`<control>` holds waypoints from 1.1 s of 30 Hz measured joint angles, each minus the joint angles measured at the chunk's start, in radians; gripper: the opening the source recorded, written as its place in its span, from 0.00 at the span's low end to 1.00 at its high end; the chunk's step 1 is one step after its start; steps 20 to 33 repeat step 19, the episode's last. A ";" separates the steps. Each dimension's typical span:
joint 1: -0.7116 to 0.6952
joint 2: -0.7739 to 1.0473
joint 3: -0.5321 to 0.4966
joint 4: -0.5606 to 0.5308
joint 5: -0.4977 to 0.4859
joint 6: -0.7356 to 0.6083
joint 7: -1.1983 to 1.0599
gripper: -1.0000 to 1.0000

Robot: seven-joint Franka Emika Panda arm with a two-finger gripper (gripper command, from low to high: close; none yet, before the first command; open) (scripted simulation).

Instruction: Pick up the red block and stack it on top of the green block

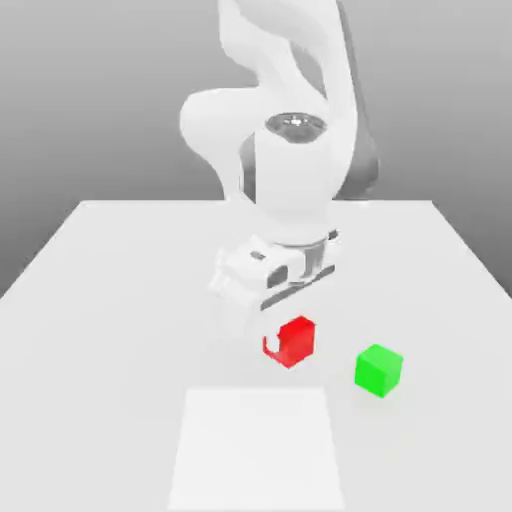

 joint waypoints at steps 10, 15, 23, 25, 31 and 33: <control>0.274 -0.011 0.074 0.027 0.039 -0.038 -0.361 0.00; 0.269 0.158 0.081 0.034 0.015 0.124 -0.354 0.00; 0.248 0.216 0.079 0.036 -0.012 0.179 -0.335 1.00; 0.248 0.216 0.079 0.036 -0.012 0.179 -0.335 1.00; 0.248 0.216 0.079 0.036 -0.012 0.179 -0.335 1.00; 0.248 0.216 0.079 0.036 -0.012 0.179 -0.335 1.00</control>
